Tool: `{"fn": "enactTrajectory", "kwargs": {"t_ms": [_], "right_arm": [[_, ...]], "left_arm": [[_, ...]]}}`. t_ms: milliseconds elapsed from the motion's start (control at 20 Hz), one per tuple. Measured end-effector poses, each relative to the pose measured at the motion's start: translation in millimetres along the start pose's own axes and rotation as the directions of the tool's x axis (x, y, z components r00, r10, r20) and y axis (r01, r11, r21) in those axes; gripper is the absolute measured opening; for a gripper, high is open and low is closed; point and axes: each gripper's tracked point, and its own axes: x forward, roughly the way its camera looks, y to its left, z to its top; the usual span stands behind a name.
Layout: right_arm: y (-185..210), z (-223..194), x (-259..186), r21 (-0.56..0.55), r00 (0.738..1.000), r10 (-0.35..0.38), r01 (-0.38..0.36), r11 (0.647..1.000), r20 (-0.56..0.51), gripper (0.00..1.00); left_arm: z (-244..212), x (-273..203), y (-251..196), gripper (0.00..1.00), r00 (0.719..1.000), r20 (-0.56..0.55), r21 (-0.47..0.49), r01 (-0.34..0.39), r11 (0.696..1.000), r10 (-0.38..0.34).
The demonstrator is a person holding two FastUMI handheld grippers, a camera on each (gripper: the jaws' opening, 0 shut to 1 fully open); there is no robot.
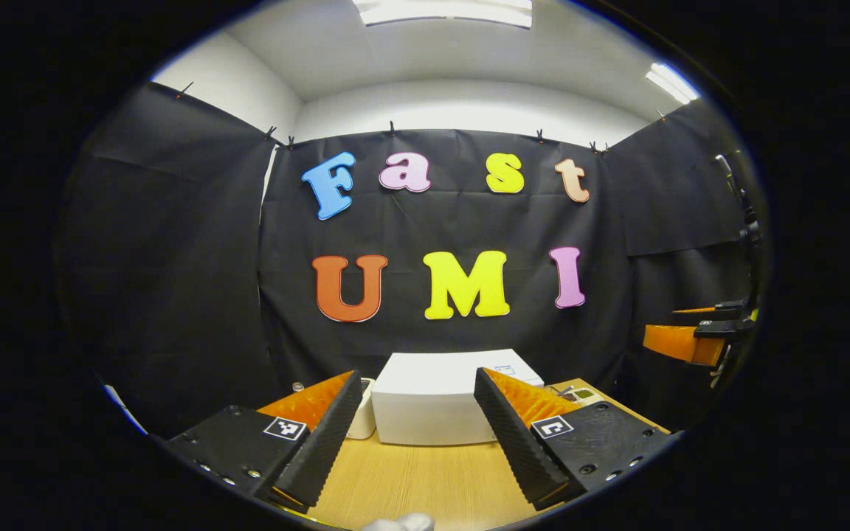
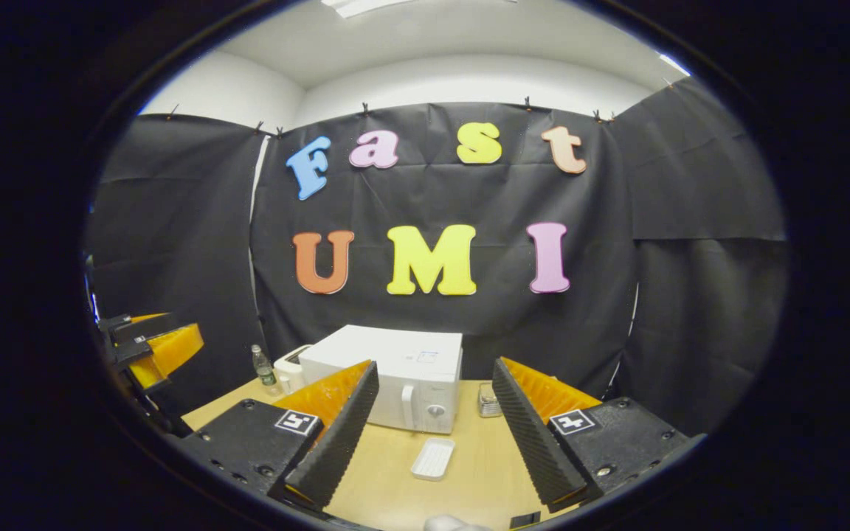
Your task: Open the microwave oven with the left hand, put the food in, and close the microwave oven.
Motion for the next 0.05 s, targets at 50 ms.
{"fn": "enactTrajectory", "kwargs": {"t_ms": [50], "right_arm": [[-1.2,1.1,-0.8,0.004,1.000,-0.005,0.005,1.000,0.005,0.99]], "left_arm": [[1.1,0.7,-2.6,0.95,1.000,0.001,-0.001,0.008,1.000,-0.008]]}}
